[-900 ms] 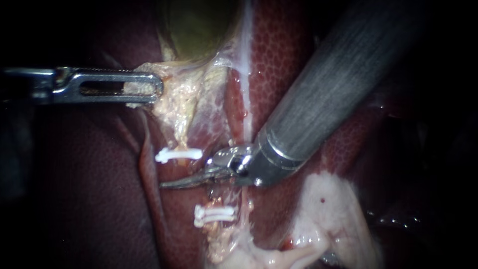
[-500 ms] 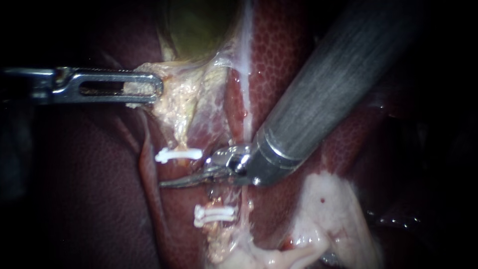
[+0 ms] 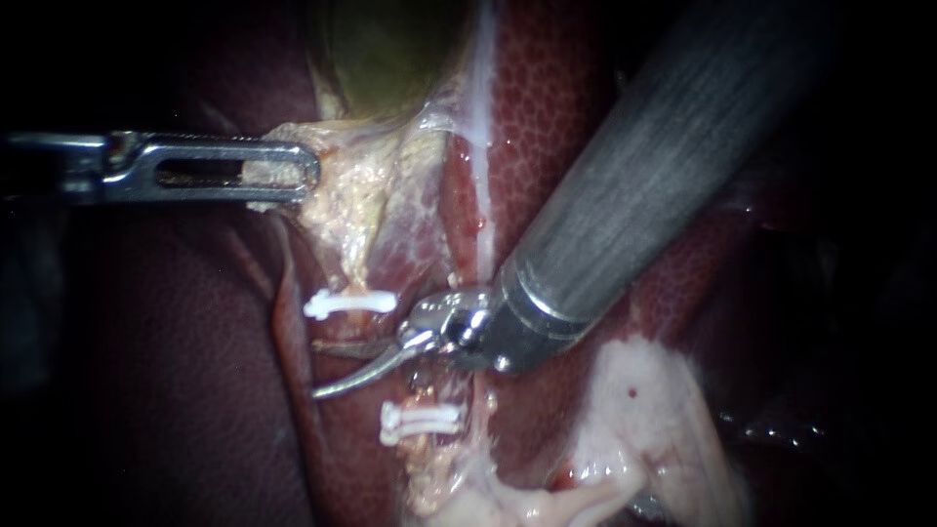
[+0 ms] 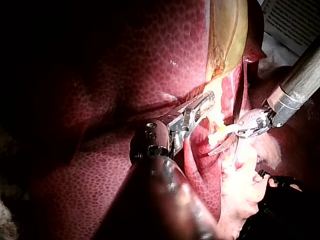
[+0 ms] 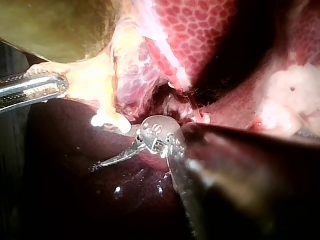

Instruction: Go back from the cut left tube

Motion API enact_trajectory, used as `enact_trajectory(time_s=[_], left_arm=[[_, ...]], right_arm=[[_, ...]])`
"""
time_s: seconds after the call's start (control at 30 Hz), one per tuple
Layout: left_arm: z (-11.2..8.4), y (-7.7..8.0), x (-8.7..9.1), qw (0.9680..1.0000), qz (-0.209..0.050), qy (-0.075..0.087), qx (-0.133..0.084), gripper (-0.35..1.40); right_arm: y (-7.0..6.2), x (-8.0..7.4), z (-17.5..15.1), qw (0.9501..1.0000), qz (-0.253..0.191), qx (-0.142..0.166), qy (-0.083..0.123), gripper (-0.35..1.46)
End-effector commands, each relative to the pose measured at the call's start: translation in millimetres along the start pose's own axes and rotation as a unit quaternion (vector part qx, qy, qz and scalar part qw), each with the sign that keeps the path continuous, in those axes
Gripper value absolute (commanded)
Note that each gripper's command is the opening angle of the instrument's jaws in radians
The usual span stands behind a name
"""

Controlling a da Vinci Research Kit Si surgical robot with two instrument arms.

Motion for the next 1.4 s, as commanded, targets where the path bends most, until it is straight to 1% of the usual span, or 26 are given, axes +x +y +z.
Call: enact_trajectory(time_s=[0.03, 0.13, 0.2, 0.27, 0.37, 0.43, 0.5, 0.63, 0.73, 0.8, 0.9, 1.0, 1.03, 1.13, 1.23, 1.3, 1.37, 1.4], left_arm=[[0.0, 0.0, 0.0, 1.0, 0.0, 0.0, 0.0, -0.35], [0.0, 0.0, 0.0, 1.0, 0.0, 0.0, 0.0, -0.35], [0.0, 0.0, 0.0, 1.0, 0.0, 0.0, 0.0, -0.35], [0.0, 0.0, 0.0, 1.0, 0.0, 0.0, 0.0, -0.35], [0.0, 0.0, 0.0, 1.0, 0.0, 0.0, 0.0, -0.35], [0.0, 0.0, 0.0, 1.0, 0.0, 0.0, 0.0, -0.35], [0.0, 0.0, 0.0, 1.0, 0.0, 0.0, 0.0, -0.35], [-0.1, 0.0, 0.0, 1.0, 0.0, 0.0, 0.0, -0.35], [-0.1, 0.0, 0.0, 1.0, 0.0, 0.0, 0.0, -0.35], [-0.1, 0.0, 0.0, 1.0, 0.0, 0.0, 0.0, -0.35], [-0.1, 0.0, 0.0, 1.0, 0.0, 0.0, 0.0, -0.35], [-0.1, 0.1, 0.0, 1.0, 0.0, 0.0, 0.0, -0.35], [-0.1, 0.1, 0.0, 1.0, 0.0, 0.0, 0.0, -0.35], [0.0, 0.1, 0.0, 1.0, 0.0, 0.0, 0.0, -0.35], [0.0, 0.1, 0.1, 1.0, 0.0, 0.0, 0.0, -0.35], [0.2, 0.1, 0.2, 1.0, 0.0, 0.0, 0.0, -0.35], [0.4, 0.1, 0.3, 1.0, 0.001, -0.001, -0.001, -0.35], [0.6, 0.1, 0.4, 1.0, 0.001, -0.002, -0.002, -0.35]], right_arm=[[0.0, -0.1, 0.0, 1.0, -0.003, 0.0, 0.0, 1.35], [-0.3, -0.2, -0.1, 0.9998, -0.018, 0.0, -0.001, 1.38], [-0.7, -0.4, -0.5, 0.9989, -0.046, -0.013, 0.002, 1.43], [-1.2, -0.9, -1.2, 0.9978, -0.064, -0.02, 0.004, 1.43], [-1.7, -1.5, -2.4, 0.9964, -0.082, -0.021, 0.002, 1.43], [-1.9, -2.1, -3.5, 0.9948, -0.097, -0.028, 0.004, 1.43], [-2.1, -2.7, -4.8, 0.9928, -0.112, -0.042, 0.008, 1.43], [-2.5, -3.4, -8.0, 0.9903, -0.125, -0.059, 0.012, 1.43], [-3.1, -2.9, -11.1, 0.9873, -0.136, -0.081, 0.018, 1.43], [-3.5, -2.4, -13.1, 0.9851, -0.146, -0.089, 0.019, 1.43], [-4.5, -1.6, -16.7, 0.9816, -0.159, -0.103, 0.019, 1.43], [-5.5, -1.2, -19.3, 0.9786, -0.166, -0.12, 0.02, 1.43], [-6.1, -1.1, -20.3, 0.9767, -0.172, -0.127, 0.02, 1.43], [-7.3, -0.6, -22.1, 0.9736, -0.174, -0.146, 0.02, 1.43], [-8.4, -0.2, -23.1, 0.9706, -0.177, -0.162, 0.019, 1.43], [-8.8, 0.1, -23.4, 0.9695, -0.173, -0.172, 0.02, 1.43], [-9.1, 0.3, -23.5, 0.9687, -0.174, -0.175, 0.02, 1.43], [-9.2, 0.3, -23.5, 0.9692, -0.173, -0.174, 0.02, 1.43]])
